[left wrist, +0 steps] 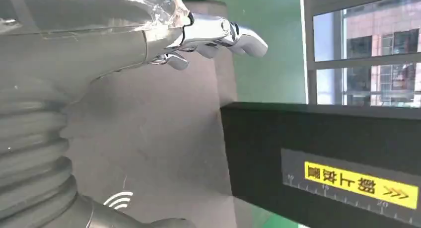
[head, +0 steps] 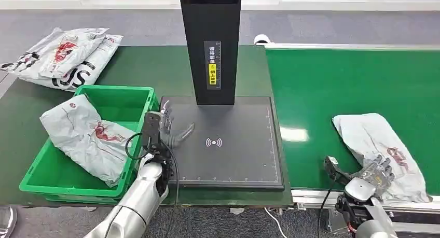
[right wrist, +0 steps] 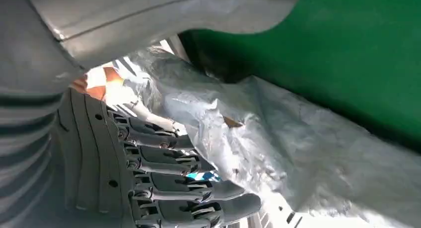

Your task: Moved the parcel from conveyor to table for the left to box.

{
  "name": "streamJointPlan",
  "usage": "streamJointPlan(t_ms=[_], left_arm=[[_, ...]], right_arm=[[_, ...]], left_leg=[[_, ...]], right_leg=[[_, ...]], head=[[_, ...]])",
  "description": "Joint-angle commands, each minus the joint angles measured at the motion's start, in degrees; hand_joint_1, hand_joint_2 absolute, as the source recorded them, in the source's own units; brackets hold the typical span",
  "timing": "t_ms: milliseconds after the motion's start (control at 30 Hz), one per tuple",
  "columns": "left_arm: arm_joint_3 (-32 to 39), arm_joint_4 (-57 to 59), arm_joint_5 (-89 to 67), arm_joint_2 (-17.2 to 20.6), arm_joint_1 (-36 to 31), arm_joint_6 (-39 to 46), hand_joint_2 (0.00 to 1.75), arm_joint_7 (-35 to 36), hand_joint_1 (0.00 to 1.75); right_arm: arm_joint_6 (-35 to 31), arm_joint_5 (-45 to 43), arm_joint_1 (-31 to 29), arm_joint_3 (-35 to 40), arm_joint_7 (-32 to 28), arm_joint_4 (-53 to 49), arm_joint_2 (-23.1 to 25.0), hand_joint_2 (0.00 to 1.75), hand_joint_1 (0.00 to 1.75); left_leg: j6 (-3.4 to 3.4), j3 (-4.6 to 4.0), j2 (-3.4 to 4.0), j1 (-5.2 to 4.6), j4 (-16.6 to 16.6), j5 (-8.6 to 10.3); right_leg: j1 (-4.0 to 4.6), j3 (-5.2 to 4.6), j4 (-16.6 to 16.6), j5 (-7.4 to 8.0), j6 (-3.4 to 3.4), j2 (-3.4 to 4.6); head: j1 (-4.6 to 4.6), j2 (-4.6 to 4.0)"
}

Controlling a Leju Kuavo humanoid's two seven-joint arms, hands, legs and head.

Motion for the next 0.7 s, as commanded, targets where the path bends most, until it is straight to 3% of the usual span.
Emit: streamJointPlan(t_ms=[33,233,433,533,700], left_arm=[[-1.22,5.95,0.27,-0.06,-2.76,-0.47,1.75,-0.88,0.0],[-0.9,6.65,0.6,0.01,-2.97,-0.2,1.75,-0.76,0.0],[-0.23,4.32,1.24,1.1,-2.41,0.11,1.75,-0.78,0.0],[-0.11,2.81,0.99,1.51,-1.52,0.86,1.75,0.13,0.0],[-0.06,2.54,0.98,1.69,-1.22,0.78,1.75,0.1,0.0]], right_arm=[[6.38,-0.95,0.81,-3.51,-0.75,5.03,0.5,1.75,1.75],[5.54,-0.77,0.7,-3.99,-2.17,5.06,0.32,1.75,1.75],[-1.0,-0.71,-1.66,-4.8,-3.62,3.9,1.89,1.75,1.75],[-9.03,-0.99,-2.19,-5.67,-6.94,1.87,3.1,1.75,1.75],[-9.69,-0.97,-2.37,-5.79,-7.05,1.46,3.44,1.75,1.75]], left_leg=[[0.02,0.2,-0.11,0.05,-0.12,0.03],[0.19,0.24,-0.18,0.04,-0.08,0.06],[0.16,0.29,0.11,0.0,-0.03,0.01],[0.16,0.19,0.12,0.02,0.04,0.0],[0.17,0.15,0.25,-0.02,0.01,-0.01]], right_leg=[[0.07,0.3,-0.2,0.01,-0.02,-0.19],[0.07,0.48,-0.28,0.05,0.08,-0.31],[0.02,0.41,-0.21,0.08,0.11,0.01],[0.05,0.32,-0.14,0.09,0.12,0.04],[0.02,0.21,-0.07,0.1,0.12,0.15]], head=[[0.0,0.0],[0.0,-0.02],[0.0,-0.02],[0.0,0.0],[0.0,0.0]])
